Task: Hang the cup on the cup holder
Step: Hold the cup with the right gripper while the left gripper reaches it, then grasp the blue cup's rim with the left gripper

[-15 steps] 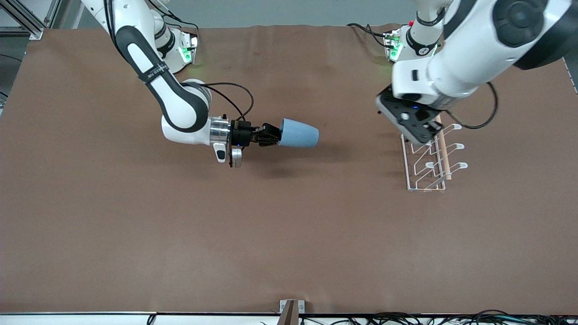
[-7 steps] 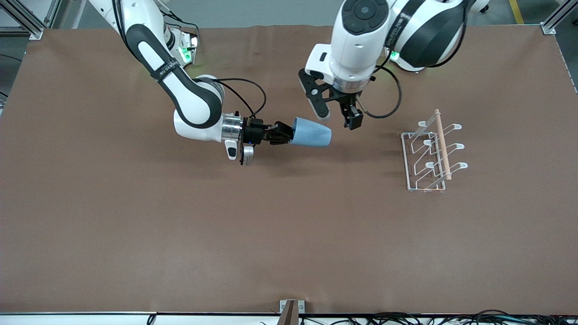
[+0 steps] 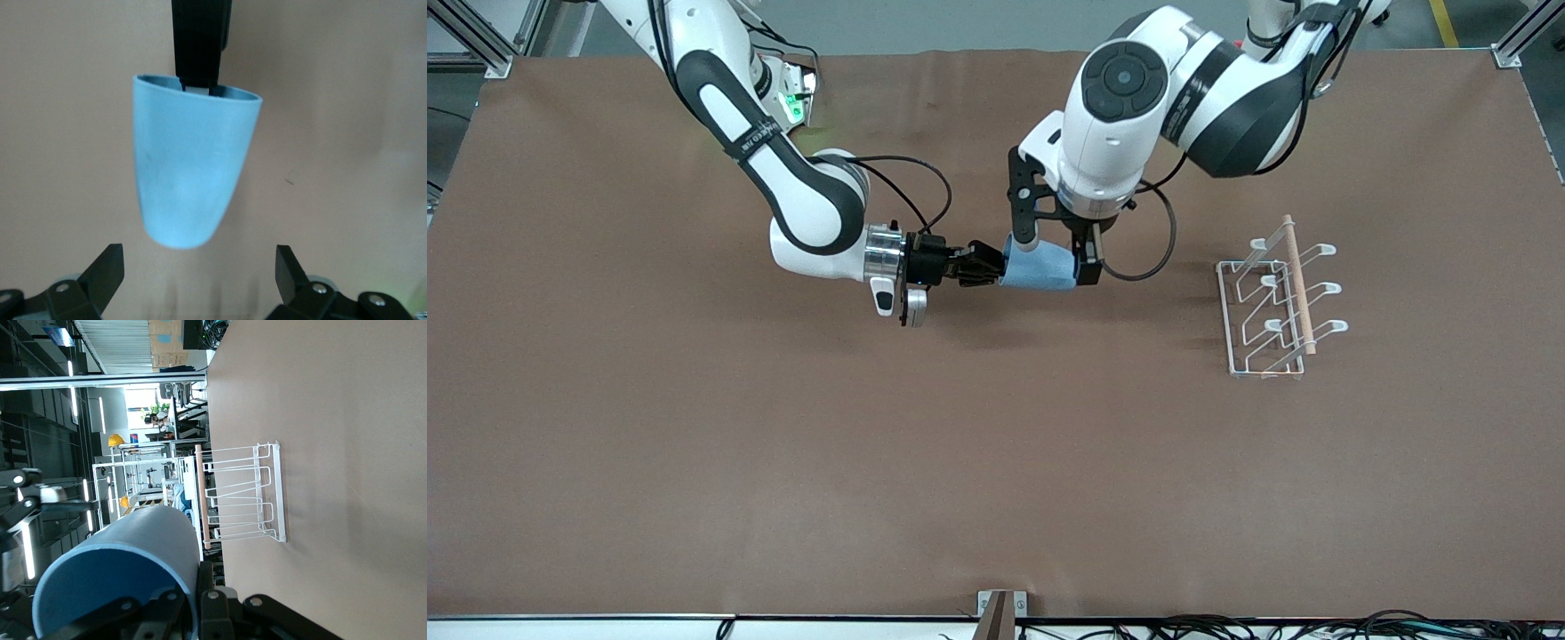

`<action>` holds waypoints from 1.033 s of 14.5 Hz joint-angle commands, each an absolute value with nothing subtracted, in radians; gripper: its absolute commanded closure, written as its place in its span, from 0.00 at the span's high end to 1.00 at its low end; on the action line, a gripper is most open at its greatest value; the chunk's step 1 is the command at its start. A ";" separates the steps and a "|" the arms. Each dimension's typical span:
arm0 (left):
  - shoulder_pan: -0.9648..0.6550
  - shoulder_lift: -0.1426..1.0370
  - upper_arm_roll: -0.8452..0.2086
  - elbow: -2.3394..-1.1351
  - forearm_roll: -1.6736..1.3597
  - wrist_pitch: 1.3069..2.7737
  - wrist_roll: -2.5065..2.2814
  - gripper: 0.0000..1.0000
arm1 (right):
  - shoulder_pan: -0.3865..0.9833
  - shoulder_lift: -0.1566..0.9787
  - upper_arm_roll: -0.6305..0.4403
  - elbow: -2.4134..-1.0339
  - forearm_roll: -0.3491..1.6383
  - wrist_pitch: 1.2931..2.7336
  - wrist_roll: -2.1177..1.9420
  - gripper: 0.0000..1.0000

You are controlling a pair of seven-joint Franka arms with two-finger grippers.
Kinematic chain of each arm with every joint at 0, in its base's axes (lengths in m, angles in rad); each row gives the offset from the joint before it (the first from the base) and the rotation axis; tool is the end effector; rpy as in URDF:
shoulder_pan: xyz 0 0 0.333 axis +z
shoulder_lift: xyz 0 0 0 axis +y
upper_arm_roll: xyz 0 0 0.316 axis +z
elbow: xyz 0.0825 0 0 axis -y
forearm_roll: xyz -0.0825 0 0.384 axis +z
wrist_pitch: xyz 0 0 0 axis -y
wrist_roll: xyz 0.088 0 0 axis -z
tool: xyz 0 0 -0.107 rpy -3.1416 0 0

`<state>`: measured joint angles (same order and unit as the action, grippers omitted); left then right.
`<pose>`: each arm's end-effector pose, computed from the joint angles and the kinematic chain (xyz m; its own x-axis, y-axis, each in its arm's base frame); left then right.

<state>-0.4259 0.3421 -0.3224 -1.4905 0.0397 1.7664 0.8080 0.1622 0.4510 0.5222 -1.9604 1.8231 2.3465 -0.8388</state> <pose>0.5001 -0.4224 0.4803 0.0213 -0.9997 0.0154 -0.9964 -0.0200 0.0823 0.4887 0.3947 0.2880 0.9969 -0.0590 -0.0529 -0.0641 -0.2078 -0.9761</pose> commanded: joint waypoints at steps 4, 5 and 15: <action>-0.429 0.391 -0.339 -1.463 0.028 1.850 0.838 1.00 | 0.163 0.456 0.532 -1.953 1.853 2.355 -0.867 0.00; -0.434 0.400 -0.344 -1.463 0.029 1.865 0.838 1.00 | 0.163 0.456 0.532 -1.953 1.853 2.355 -0.865 0.00; -0.437 0.433 -0.367 -1.474 0.043 1.891 0.956 1.00 | 0.163 0.456 0.532 -1.953 1.879 2.355 -0.882 0.00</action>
<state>-0.4345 0.4227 -0.3648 -1.4889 0.0393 1.8870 0.9211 0.1623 0.4512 0.5237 -1.9603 1.8405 2.3465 -0.8433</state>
